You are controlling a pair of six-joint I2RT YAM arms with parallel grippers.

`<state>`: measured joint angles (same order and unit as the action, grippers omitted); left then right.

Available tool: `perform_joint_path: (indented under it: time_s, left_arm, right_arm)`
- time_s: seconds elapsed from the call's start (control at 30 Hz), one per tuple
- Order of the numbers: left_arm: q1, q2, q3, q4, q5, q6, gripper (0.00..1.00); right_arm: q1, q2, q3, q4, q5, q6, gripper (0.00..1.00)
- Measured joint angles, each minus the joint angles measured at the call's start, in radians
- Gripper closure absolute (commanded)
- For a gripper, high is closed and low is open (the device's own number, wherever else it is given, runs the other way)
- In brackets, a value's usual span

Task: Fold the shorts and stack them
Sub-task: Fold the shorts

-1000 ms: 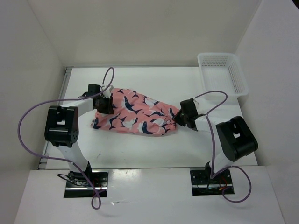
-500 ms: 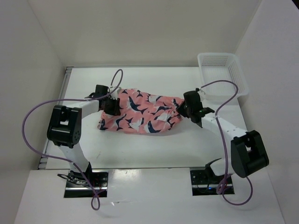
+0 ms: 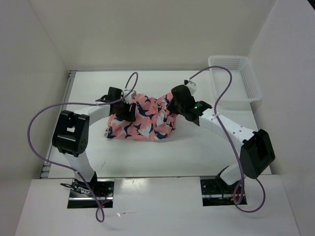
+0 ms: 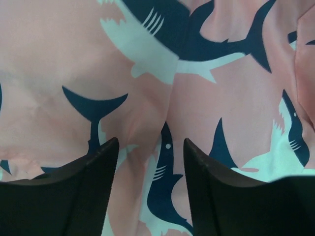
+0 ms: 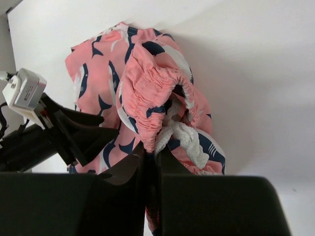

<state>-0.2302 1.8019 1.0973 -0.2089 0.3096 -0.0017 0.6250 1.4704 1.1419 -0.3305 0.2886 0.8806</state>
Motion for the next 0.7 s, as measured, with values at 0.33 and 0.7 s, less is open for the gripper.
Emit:
perform_joint_path:
  time_s: [0.33, 0.7]
  left_arm:
    - [0.047, -0.108, 0.036, -0.074, -0.001, -0.002, 0.31]
    - [0.292, -0.224, -0.035, -0.059, -0.05, -0.002, 0.33]
  right_arm:
    - [0.073, 0.089, 0.115, -0.035, 0.037, 0.02, 1.0]
    - [0.076, 0.096, 0.184, -0.072, 0.067, 0.014, 1.0]
